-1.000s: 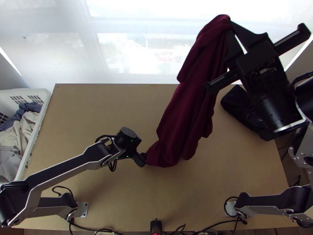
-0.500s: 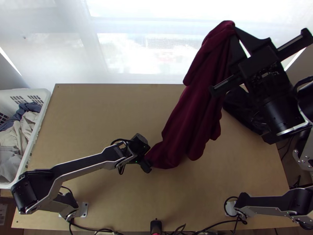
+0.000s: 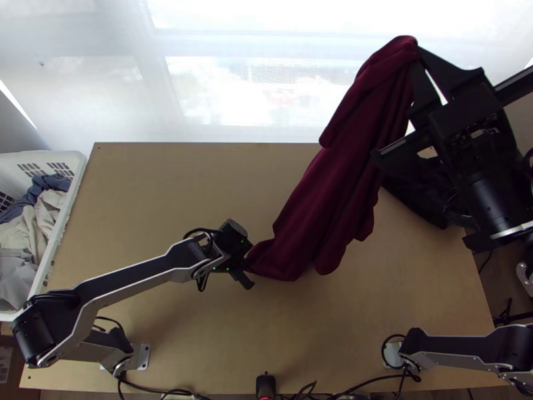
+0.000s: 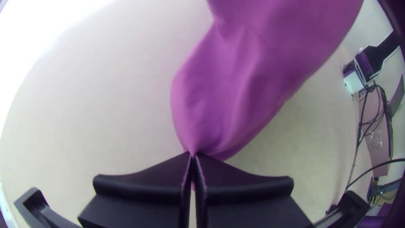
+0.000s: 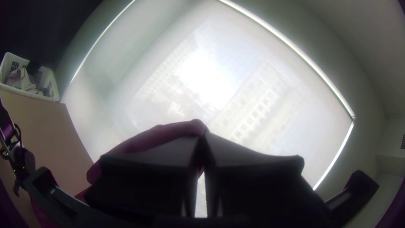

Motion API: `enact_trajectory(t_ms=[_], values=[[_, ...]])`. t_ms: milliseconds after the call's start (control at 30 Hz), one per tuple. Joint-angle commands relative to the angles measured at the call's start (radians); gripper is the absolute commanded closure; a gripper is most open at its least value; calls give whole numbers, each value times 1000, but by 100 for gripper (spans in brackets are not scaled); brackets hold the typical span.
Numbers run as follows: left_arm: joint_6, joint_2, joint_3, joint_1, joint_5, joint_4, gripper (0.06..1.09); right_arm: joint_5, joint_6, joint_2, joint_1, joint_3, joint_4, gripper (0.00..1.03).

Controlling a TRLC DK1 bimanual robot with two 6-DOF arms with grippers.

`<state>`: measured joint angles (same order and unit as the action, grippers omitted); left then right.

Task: Fold the t-shirt

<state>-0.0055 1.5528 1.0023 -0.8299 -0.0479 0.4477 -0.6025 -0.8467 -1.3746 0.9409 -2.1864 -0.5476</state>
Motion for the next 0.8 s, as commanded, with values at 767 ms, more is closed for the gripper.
enact_trajectory(t_ms=[767], values=[[7, -530, 627, 770, 0, 223, 105, 0, 3, 42, -39, 5, -6, 100]])
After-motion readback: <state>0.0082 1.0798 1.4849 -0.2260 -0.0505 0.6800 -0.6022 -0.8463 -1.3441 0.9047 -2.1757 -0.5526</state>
